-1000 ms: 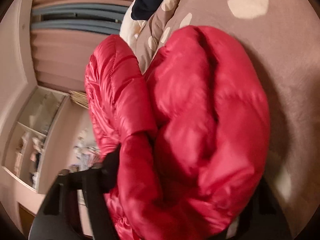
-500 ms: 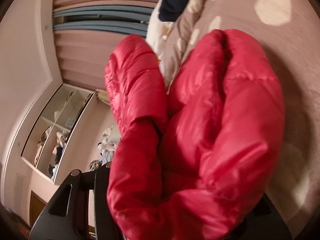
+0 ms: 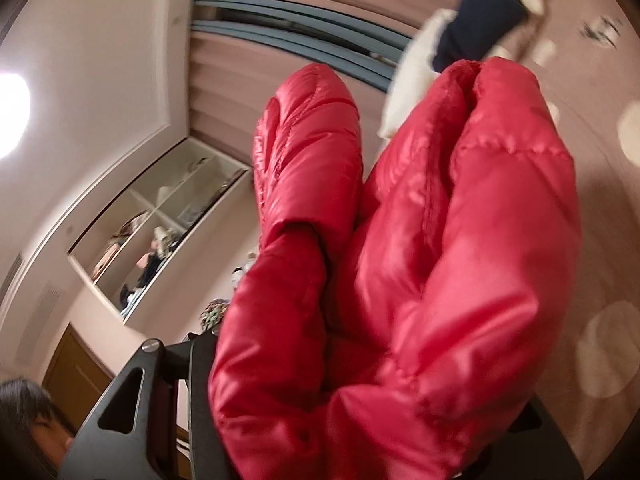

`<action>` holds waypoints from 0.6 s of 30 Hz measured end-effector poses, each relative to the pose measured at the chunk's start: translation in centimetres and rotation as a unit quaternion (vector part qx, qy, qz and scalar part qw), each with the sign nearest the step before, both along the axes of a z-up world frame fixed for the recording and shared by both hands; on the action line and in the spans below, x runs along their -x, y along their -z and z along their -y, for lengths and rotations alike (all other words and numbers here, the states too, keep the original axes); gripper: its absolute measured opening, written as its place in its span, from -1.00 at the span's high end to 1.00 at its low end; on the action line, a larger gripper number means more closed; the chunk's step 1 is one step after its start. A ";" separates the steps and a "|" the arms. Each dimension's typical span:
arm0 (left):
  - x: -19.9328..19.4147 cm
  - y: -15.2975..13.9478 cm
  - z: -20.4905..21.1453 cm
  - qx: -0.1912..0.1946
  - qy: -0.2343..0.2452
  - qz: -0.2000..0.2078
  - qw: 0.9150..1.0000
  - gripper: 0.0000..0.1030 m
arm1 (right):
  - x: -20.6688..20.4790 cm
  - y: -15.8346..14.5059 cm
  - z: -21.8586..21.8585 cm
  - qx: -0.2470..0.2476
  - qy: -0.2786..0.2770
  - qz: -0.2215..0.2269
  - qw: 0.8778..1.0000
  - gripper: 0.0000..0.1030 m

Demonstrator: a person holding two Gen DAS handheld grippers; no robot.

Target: Fold large clothes

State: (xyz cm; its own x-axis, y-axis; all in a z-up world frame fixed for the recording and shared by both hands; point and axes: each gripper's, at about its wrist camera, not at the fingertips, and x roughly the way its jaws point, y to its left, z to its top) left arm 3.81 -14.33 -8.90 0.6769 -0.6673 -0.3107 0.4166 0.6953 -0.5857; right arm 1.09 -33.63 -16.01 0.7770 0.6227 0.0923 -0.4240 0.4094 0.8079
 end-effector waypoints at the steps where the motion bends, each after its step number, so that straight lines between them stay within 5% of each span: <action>1: 0.7 -0.8 -0.3 0.005 0.000 0.012 1.000 -0.50 | 0.5 -0.5 -0.2 0.004 0.000 0.009 1.000 0.10; 10: 2.2 -1.9 -1.5 0.014 -0.004 0.054 0.998 -0.50 | 2.9 -2.9 -1.2 0.032 -0.001 0.062 0.998 0.08; 18: 3.3 -2.4 -1.9 0.010 -0.014 0.055 0.998 -0.50 | 2.4 -2.6 -2.0 0.042 -0.001 0.062 0.997 0.07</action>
